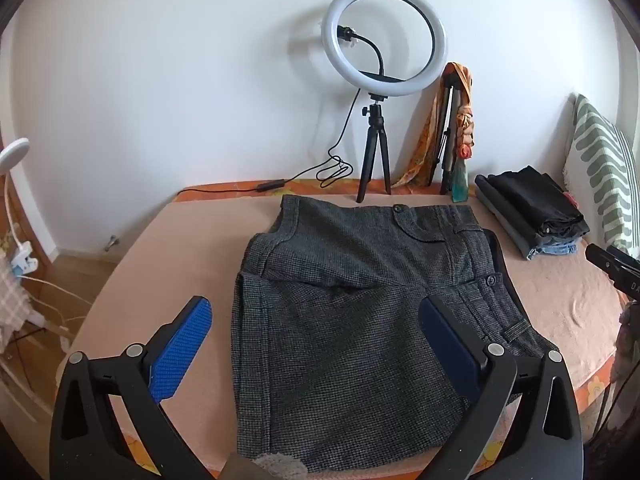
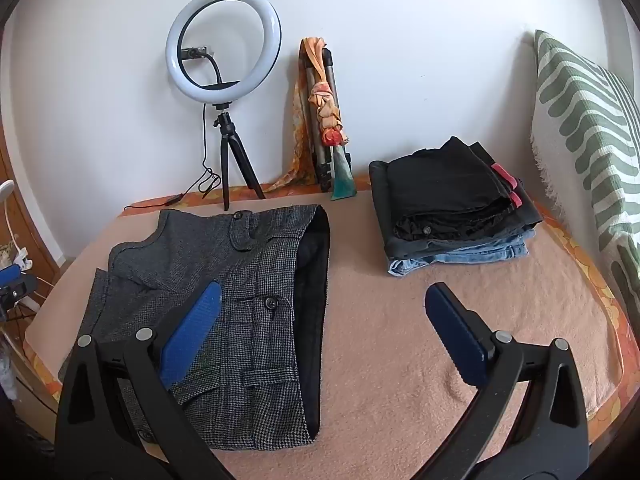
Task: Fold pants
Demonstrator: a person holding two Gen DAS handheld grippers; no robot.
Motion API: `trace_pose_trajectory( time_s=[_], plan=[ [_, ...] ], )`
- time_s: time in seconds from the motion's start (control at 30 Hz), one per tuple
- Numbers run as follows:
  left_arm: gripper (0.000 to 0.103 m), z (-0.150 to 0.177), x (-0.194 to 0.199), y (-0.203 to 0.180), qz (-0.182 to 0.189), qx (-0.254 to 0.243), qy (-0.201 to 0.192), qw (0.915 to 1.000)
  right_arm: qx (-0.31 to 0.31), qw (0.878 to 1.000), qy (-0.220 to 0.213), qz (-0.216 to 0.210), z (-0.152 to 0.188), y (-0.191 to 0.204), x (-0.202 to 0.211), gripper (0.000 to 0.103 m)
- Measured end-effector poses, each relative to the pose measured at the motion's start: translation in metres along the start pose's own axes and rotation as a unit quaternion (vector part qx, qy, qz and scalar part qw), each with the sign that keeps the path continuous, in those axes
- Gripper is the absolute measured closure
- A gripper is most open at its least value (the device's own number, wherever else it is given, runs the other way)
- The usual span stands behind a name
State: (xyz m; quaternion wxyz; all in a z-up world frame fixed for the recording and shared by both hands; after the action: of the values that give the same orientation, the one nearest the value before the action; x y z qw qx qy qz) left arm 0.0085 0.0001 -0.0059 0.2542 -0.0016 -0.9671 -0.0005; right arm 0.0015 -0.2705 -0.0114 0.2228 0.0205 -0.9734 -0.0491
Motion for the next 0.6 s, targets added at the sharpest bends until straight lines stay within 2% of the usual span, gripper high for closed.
trace_pose_trajectory(
  time_s=[0.17,0.27,0.6],
  plan=[
    [0.000,-0.005,-0.007,0.012,0.012,0.020,0.008,0.9997,0.007,1.000,0.000,0.004,0.001,0.001,-0.002,0.000],
    [0.000,0.001,0.001,0.013,0.009,0.015,-0.008,0.9998,0.011,1.000,-0.001,0.002,0.002,0.003,-0.001,0.000],
    [0.000,0.000,0.002,0.007,-0.004,0.007,-0.010,0.9999,0.006,1.000,0.002,0.002,0.000,0.002,-0.002,0.000]
  ],
)
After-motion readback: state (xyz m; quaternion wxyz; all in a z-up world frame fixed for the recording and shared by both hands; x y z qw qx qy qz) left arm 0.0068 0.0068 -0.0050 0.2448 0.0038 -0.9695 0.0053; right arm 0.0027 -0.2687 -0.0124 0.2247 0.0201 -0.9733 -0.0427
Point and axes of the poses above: each gripper's, at about its wrist camera, not at the fingertips, and x roughly against the way its jaws point, y to its left, z to its underside, the point moved 1 cm from there along -x, roughly the way its jaws point, and after that the axes turned 7 degrees about -y, right-handed, at the moved point
